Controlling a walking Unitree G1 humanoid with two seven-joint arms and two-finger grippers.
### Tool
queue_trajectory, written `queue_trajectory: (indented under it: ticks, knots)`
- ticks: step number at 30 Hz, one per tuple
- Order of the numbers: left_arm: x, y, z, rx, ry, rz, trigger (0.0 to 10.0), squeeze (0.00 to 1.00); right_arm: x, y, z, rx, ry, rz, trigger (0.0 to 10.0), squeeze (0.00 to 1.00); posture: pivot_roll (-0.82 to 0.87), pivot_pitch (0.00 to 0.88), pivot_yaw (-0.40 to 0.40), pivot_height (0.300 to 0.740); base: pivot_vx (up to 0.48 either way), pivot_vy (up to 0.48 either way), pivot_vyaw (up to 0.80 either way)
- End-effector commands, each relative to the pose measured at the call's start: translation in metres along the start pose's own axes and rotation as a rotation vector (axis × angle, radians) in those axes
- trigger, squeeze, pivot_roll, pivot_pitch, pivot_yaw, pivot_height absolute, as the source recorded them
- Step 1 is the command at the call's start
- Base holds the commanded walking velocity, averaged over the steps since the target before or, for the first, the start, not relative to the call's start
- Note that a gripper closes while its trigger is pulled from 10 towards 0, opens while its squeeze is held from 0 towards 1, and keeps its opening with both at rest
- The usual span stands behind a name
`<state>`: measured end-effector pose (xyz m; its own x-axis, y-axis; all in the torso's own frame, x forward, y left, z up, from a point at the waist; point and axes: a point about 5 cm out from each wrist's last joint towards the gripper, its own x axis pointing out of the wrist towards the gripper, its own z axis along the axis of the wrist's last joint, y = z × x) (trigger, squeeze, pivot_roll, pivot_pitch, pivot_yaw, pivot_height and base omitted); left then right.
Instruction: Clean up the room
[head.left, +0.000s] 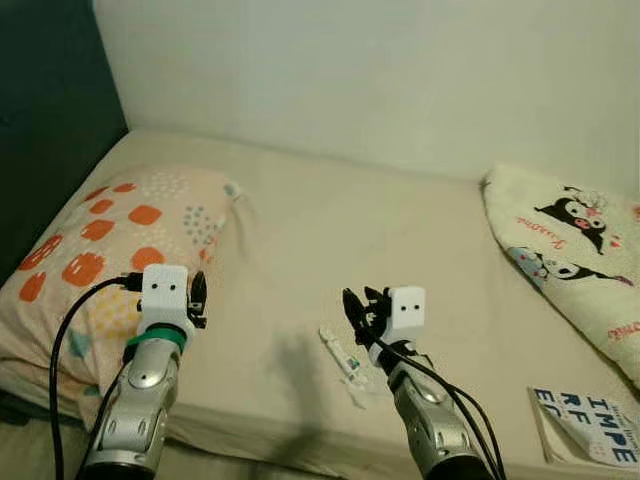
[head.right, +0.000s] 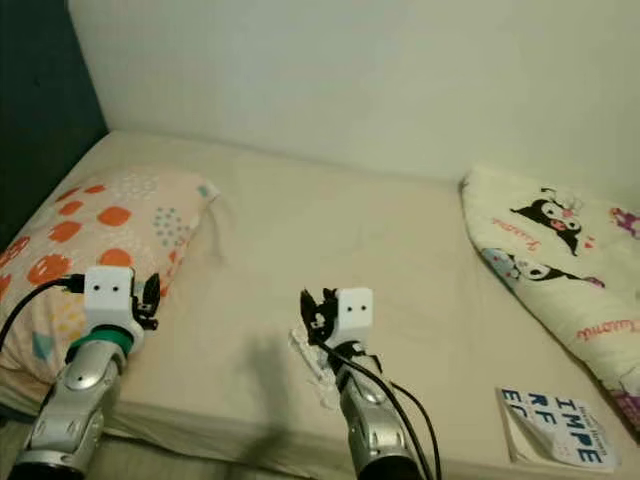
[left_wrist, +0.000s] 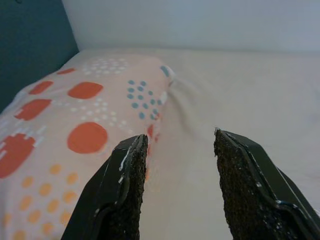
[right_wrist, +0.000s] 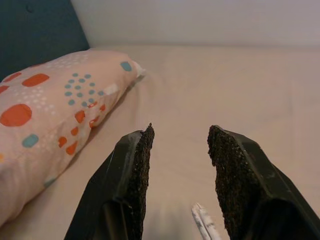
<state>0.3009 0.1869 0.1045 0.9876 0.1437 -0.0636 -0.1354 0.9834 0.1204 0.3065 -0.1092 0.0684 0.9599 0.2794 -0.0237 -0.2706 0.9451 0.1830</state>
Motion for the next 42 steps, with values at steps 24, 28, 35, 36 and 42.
queue_trajectory:
  ticks: [24, 28, 35, 36, 42]
  knots:
    - [-0.0017, -0.0018, -0.0052, -0.050, 0.019, -0.002, 10.0, 0.00, -0.0043, -0.0048, -0.0073, 0.008, 0.029, -0.022, 10.0, 0.00, 0.11, 0.034, -0.044, 0.723, 0.000, 0.170, 0.00]
    - [-0.0017, -0.0018, -0.0059, -0.049, 0.023, -0.001, 10.0, 0.00, -0.0046, -0.0050, -0.0073, 0.007, 0.028, -0.023, 10.0, 0.00, 0.11, 0.034, -0.044, 0.723, 0.000, 0.444, 0.00]
    - [-0.0004, -0.0018, -0.0069, -0.036, 0.032, 0.005, 10.0, 0.00, -0.0047, -0.0055, -0.0073, 0.006, 0.029, -0.026, 10.0, 0.00, 0.10, 0.033, -0.043, 0.723, 0.000, 0.000, 0.00]
    - [-0.0002, -0.0016, -0.0071, -0.036, 0.033, 0.007, 10.0, 0.00, -0.0048, -0.0055, -0.0074, 0.006, 0.029, -0.026, 10.0, 0.00, 0.10, 0.033, -0.043, 0.723, 0.000, 0.000, 0.00]
    - [0.0001, -0.0008, -0.0080, -0.033, 0.038, 0.014, 10.0, 0.00, -0.0050, -0.0054, -0.0075, 0.005, 0.029, -0.025, 10.0, 0.00, 0.10, 0.033, -0.042, 0.723, 0.000, 0.000, 0.00]
